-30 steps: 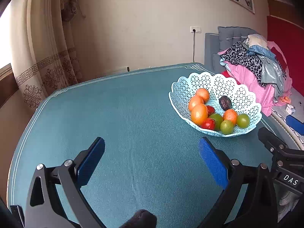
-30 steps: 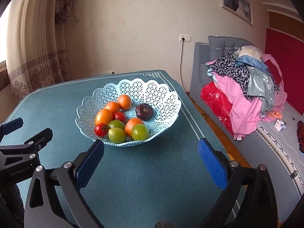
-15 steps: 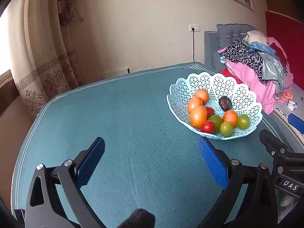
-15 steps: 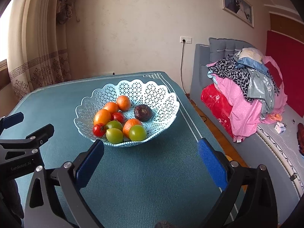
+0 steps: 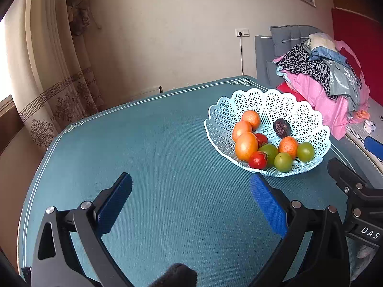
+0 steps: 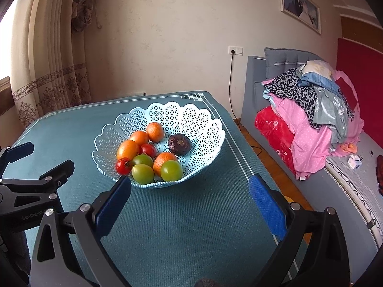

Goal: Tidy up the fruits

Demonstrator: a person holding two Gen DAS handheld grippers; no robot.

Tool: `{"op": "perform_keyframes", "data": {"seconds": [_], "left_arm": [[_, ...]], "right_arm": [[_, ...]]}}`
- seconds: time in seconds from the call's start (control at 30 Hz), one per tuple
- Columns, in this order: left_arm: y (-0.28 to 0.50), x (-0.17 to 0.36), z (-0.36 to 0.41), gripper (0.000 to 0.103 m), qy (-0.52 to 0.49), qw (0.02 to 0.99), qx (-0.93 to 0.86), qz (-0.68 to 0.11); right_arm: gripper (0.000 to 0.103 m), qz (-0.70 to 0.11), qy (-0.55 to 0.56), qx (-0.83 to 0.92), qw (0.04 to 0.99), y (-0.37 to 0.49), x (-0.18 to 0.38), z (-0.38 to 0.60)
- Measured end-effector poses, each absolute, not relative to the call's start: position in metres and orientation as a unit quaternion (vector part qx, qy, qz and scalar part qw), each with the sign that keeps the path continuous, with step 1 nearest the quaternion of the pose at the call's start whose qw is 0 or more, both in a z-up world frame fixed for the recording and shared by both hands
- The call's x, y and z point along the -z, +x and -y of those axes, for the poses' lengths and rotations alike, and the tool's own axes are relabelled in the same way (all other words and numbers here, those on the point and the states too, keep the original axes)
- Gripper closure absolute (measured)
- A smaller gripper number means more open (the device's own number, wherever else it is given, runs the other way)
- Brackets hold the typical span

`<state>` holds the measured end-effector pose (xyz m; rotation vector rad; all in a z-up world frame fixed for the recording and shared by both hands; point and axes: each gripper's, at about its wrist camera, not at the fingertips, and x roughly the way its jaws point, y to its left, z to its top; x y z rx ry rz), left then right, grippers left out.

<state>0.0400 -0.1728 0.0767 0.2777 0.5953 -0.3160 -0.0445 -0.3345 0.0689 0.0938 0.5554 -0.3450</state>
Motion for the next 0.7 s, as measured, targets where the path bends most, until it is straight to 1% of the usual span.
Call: {"op": "perform_keyframes", "data": {"seconds": [0.7], "left_arm": [[0.042,-0.079,0.185,0.003,0.149,0.933,0.152,-0.290]], "right_arm": [[0.005,-0.277,0.046,0.170,0.945,-0.042,-0.066,0.342]]}}
